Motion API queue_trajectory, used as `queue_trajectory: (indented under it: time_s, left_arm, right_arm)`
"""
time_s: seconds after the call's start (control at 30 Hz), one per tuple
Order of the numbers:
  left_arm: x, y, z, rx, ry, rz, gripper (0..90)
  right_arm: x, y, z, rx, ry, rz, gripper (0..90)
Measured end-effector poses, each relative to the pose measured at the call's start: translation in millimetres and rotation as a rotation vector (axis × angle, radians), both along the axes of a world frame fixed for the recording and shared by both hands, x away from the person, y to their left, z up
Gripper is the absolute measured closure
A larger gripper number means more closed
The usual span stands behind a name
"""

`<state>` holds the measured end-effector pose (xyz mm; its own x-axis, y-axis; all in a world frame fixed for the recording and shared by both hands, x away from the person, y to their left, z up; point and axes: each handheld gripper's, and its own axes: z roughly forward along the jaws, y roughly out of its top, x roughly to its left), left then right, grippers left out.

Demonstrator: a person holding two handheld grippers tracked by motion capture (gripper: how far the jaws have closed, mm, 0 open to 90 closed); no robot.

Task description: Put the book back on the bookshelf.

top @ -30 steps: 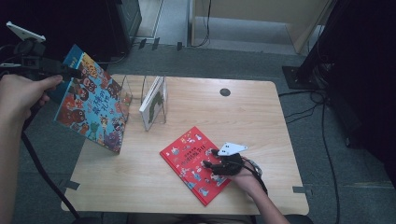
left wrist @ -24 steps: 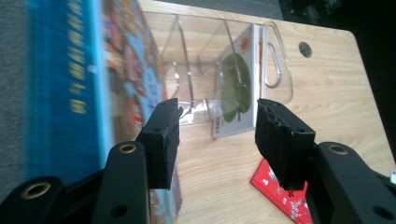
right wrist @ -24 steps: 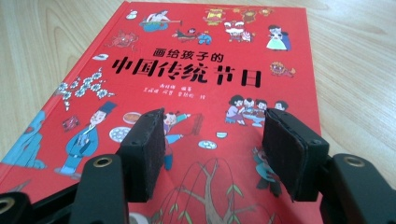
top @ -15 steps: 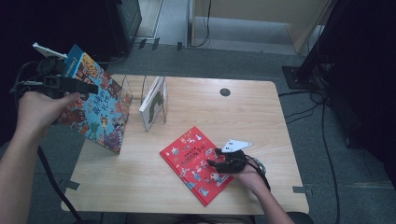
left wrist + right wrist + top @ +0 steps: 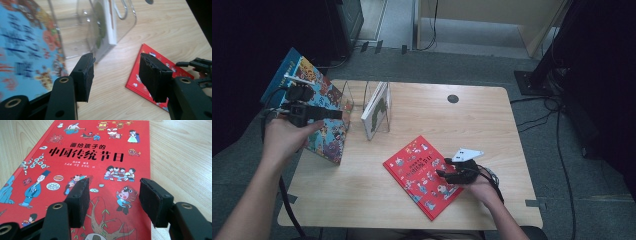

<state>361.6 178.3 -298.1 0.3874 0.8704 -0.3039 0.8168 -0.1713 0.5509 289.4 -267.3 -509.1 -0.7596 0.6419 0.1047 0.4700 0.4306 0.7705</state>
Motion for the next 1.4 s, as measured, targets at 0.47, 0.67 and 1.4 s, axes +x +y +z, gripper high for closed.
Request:
queue_trajectory:
  time_s: [0.47, 0.67, 1.4]
  left_arm:
    - [-6.1, -38.0, -65.4, -0.029, 0.021, -0.131, 44.4]
    - [-5.0, -52.1, -88.2, -0.038, 0.039, -0.16, 43.7]
    - [-10.5, -86.4, -155.0, 0.009, 0.042, -0.236, 43.7]
  right_arm:
    - [-3.2, -3.2, -1.9, -0.012, 0.0, -0.003, 42.2]
    - [-6.2, -8.5, -2.0, -0.013, -0.001, -0.015, 42.6]
    - [-28.4, -31.6, -5.6, 0.016, -0.013, -0.04, 39.5]
